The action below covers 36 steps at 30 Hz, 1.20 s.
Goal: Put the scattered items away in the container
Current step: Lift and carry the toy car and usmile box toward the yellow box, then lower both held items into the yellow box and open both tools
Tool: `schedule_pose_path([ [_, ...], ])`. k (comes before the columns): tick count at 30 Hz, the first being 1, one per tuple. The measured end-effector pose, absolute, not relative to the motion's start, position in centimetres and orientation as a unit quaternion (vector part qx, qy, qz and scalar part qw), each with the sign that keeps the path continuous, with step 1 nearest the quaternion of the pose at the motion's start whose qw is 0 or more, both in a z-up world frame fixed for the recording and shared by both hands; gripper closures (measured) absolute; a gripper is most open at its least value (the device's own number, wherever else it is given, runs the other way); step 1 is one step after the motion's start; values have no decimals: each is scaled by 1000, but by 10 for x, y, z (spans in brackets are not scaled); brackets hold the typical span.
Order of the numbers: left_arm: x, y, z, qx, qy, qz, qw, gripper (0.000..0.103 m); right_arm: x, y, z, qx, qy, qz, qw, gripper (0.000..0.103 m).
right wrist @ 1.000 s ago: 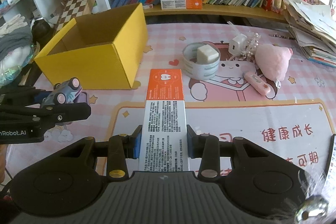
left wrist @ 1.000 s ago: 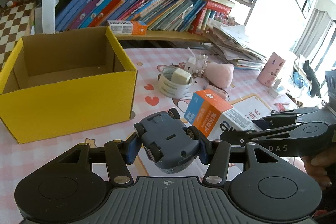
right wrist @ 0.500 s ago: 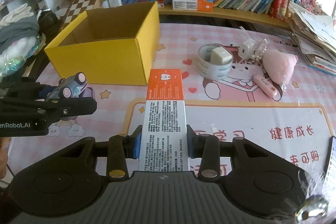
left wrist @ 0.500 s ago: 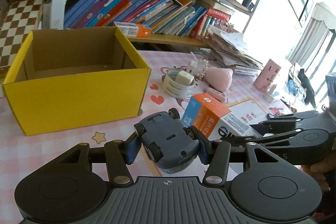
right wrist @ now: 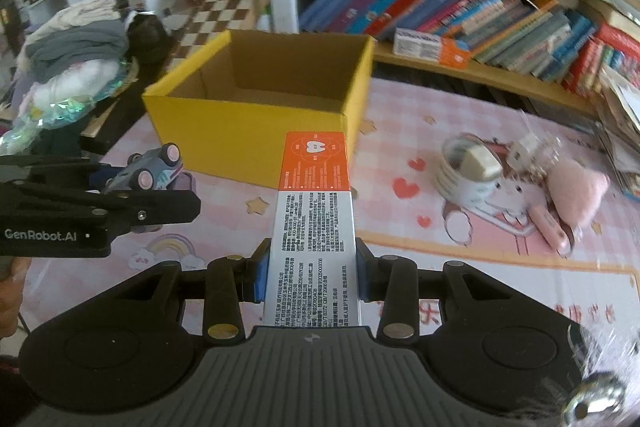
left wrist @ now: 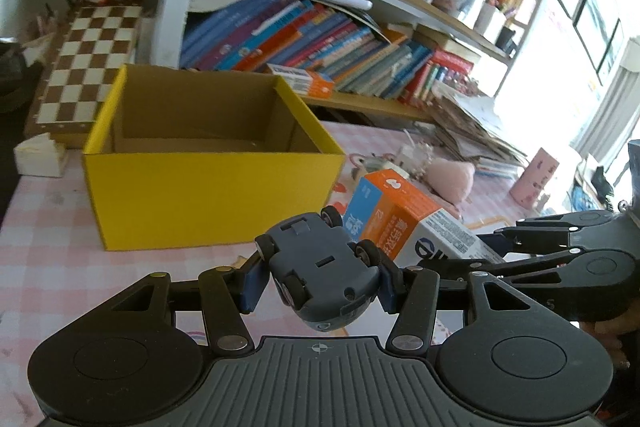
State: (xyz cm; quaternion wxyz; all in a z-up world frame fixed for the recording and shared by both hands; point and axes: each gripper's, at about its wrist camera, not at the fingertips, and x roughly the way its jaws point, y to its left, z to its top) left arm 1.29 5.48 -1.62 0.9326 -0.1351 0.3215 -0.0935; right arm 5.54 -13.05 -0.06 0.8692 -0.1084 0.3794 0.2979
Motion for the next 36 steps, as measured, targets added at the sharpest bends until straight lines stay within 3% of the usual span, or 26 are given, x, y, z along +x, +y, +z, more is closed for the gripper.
schedule_pose_path([
  [21, 41, 98, 27, -132, 245, -59, 959, 50, 95, -78, 42, -138, 315, 346, 873, 66],
  [36, 92, 120, 33, -122, 232, -47, 964, 50, 152, -48, 46, -146, 307, 346, 875, 66],
])
